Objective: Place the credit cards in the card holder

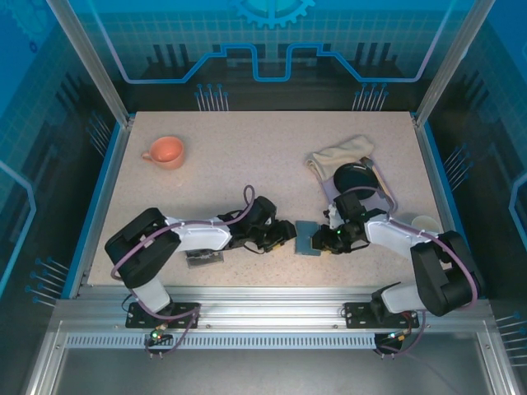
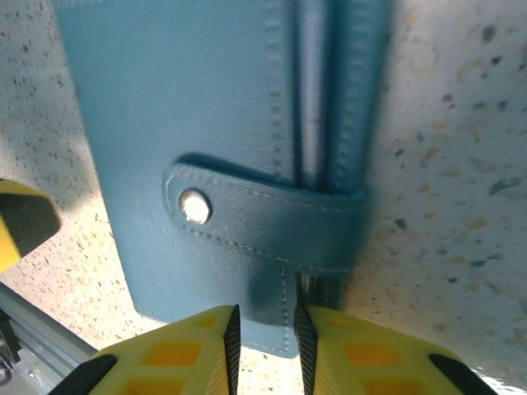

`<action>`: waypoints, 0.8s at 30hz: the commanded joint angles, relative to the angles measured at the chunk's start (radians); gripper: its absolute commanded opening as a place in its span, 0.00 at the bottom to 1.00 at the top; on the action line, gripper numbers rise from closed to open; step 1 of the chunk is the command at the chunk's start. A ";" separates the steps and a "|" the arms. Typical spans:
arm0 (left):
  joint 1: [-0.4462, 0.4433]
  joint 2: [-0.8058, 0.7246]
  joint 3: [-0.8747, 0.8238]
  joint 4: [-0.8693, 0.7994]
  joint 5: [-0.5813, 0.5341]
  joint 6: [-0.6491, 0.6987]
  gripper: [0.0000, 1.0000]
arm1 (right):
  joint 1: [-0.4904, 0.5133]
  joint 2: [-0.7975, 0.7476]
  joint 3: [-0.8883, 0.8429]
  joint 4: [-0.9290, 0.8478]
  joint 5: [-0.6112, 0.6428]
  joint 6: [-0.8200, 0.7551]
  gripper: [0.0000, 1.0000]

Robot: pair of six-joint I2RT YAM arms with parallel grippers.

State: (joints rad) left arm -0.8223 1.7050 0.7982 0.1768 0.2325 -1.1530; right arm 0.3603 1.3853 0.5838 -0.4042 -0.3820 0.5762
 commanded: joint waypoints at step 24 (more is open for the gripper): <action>-0.008 0.227 0.182 0.026 0.098 0.111 0.43 | -0.025 0.009 0.054 0.053 0.143 0.089 0.27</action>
State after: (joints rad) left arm -0.8230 1.9099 0.9588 0.2337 0.2974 -1.0725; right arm 0.3439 1.3670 0.6159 -0.3775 -0.2241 0.6552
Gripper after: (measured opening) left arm 0.426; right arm 0.276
